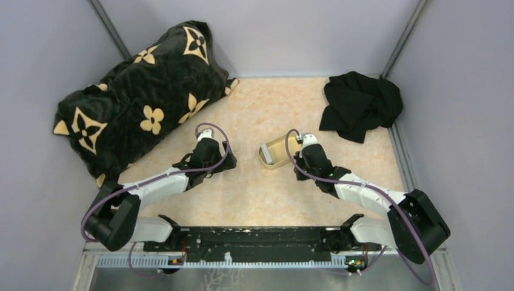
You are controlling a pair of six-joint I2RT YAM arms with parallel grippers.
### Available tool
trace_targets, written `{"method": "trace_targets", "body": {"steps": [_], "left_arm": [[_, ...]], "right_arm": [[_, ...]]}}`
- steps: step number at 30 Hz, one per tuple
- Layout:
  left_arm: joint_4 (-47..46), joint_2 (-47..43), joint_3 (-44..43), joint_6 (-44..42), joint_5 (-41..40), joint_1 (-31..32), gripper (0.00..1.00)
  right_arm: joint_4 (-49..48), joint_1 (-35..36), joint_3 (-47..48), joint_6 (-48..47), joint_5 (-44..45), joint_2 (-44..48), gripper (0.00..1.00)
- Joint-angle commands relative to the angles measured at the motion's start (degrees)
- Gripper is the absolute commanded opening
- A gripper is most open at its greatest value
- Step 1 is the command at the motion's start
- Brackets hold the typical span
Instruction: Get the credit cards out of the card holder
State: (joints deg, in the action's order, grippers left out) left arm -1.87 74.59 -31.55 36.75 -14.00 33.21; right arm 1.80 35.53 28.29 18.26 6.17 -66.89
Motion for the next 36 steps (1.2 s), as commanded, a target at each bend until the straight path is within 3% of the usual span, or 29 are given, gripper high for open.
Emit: {"method": "trace_targets", "body": {"steps": [1,18,36], "left_arm": [[-1.4,1.5,-0.6,1.3,2.8,-0.3,0.99],[2.8,-5.2,-0.2,1.0,-0.9,-0.3,0.99],[3.7,-6.3,0.7,1.0,-2.4,-0.4,0.99]], "right_arm": [[-5.1,1.4,-0.7,2.6,0.2,-1.5,0.0],[-17.3,2.0,3.1,2.6,-1.3,-17.5,0.0],[-17.9,2.7,12.3,2.0,-3.1,-26.8,0.0]]}}
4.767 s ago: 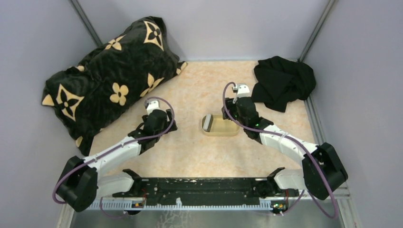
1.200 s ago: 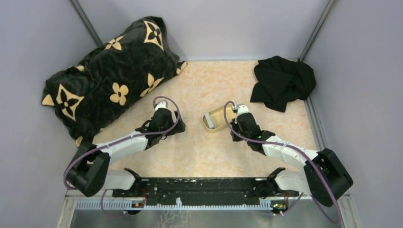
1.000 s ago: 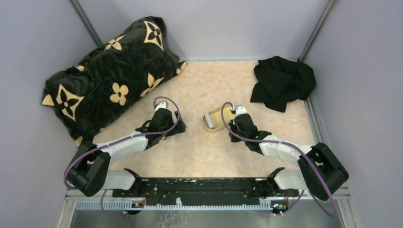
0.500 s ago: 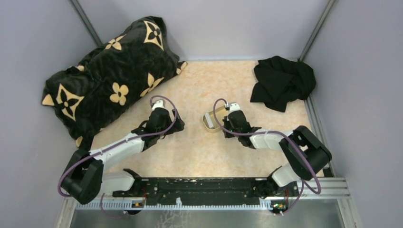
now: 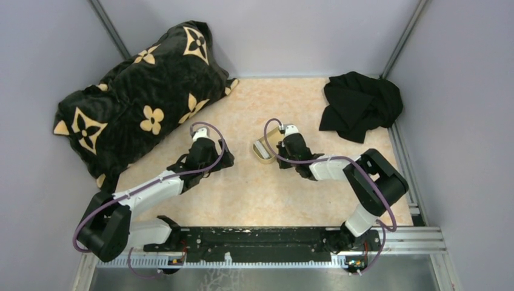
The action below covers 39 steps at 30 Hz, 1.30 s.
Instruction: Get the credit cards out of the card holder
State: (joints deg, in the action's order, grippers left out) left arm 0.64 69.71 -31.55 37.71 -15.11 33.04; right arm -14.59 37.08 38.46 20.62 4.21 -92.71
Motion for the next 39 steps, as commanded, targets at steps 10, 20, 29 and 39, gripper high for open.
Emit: {"method": "trace_targets", "body": {"steps": [10,20,29,39], "left_arm": [[1.6,-2.6,1.6,0.4,-1.5,-0.3,0.99],[2.0,-3.2,1.9,0.3,-2.3,-0.3,0.99],[2.7,-4.0,2.0,0.2,-2.7,-0.4,0.99],[2.4,-5.2,0.0,-0.8,-3.0,-0.4,0.99]], "right_arm": [[-2.8,3.6,4.5,0.2,-1.3,-5.3,0.0],[-1.3,3.6,9.3,-1.4,-0.1,-7.2,0.0],[0.0,3.5,13.9,-4.5,-1.1,-6.4,0.0],[10.2,-3.2,22.5,-8.8,0.5,1.1,0.35]]}}
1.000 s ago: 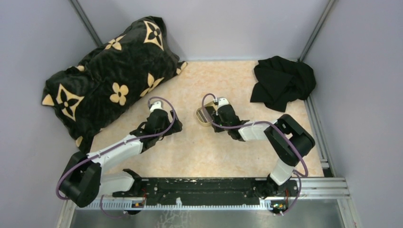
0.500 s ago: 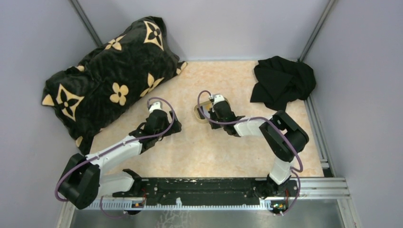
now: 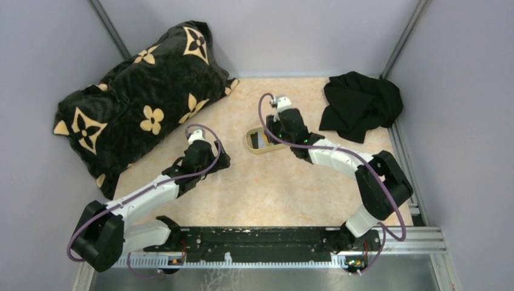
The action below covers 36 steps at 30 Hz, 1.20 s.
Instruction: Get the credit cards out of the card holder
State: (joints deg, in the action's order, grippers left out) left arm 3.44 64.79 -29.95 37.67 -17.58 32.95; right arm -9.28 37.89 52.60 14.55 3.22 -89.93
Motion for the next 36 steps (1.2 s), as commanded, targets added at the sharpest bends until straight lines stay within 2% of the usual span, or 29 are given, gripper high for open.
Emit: {"method": "trace_targets", "body": {"steps": [1,3,4,8,9,11,16,20,29,36], "left_arm": [[-0.4,0.2,-2.2,-0.9,-0.2,-0.3,0.99],[-1.0,1.3,-3.5,-1.1,0.4,-0.3,0.99],[-1.6,2.1,-4.1,-1.3,0.6,-0.3,0.99],[-2.7,7.8,-9.1,-2.0,1.0,-0.3,0.99],[-2.9,9.7,-11.5,-2.4,1.1,-0.4,0.99],[-3.5,13.7,-14.7,-3.3,1.2,-0.4,0.99],[-5.8,23.5,-20.8,-4.6,2.5,-1.1,0.99],[-8.2,29.5,-21.8,-3.1,5.8,-2.9,0.99],[-14.4,33.4,-19.0,-2.1,9.5,-5.8,0.99],[-14.9,34.9,-20.7,-1.8,11.9,-5.8,0.99]], "right_arm": [[7.8,-4.4,11.3,-3.8,2.8,-3.7,0.46],[12.6,-4.5,16.2,-6.1,5.7,-10.0,0.51],[13.9,-4.5,18.0,-6.6,6.8,-11.8,0.47],[16.6,-4.6,23.1,-6.9,9.9,-16.5,0.15],[17.2,-4.6,23.8,-7.1,10.6,-17.3,0.09],[18.2,-4.6,24.9,-7.5,11.4,-18.4,0.03],[19.7,-4.6,25.4,-8.5,14.0,-19.1,0.0],[20.5,-4.5,24.5,-8.6,16.3,-19.5,0.0],[23.0,-4.6,25.3,-9.4,22.9,-22.0,0.0],[23.2,-4.6,25.1,-9.4,22.9,-24.3,0.0]]}}
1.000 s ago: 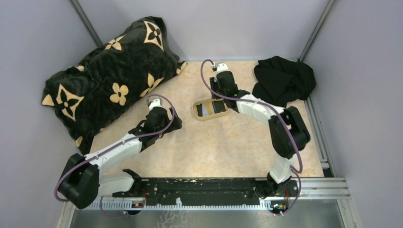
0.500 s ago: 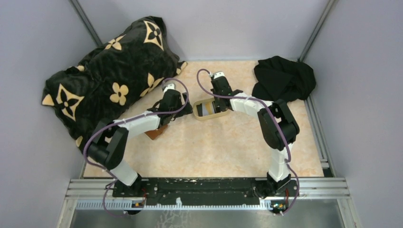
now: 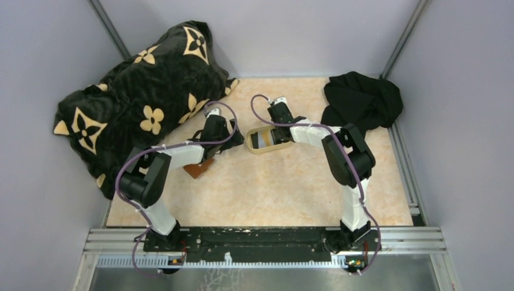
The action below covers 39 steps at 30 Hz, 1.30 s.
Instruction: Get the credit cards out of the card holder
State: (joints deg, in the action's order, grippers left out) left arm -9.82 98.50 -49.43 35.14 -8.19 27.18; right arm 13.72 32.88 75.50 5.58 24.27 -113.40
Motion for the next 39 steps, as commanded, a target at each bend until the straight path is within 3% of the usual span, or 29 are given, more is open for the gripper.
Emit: {"method": "trace_targets", "body": {"steps": [1,21,31,39], "left_arm": [[-1.6,1.2,-1.2,0.7,2.4,0.0,0.99],[-2.5,2.0,-0.6,2.0,3.2,0.0,0.99],[-2.3,1.1,0.2,2.2,2.7,0.0,0.99],[-2.4,0.5,0.8,2.3,2.6,0.1,0.99]], "right_arm": [[0.1,0.4,2.1,-0.4,1.8,-1.0,0.0],[-5.0,2.5,-1.2,1.5,-12.7,-0.1,0.0],[-3.7,2.7,0.1,0.3,-10.5,1.6,0.0],[-4.5,3.7,-0.2,1.8,-14.5,0.2,0.0]]}}
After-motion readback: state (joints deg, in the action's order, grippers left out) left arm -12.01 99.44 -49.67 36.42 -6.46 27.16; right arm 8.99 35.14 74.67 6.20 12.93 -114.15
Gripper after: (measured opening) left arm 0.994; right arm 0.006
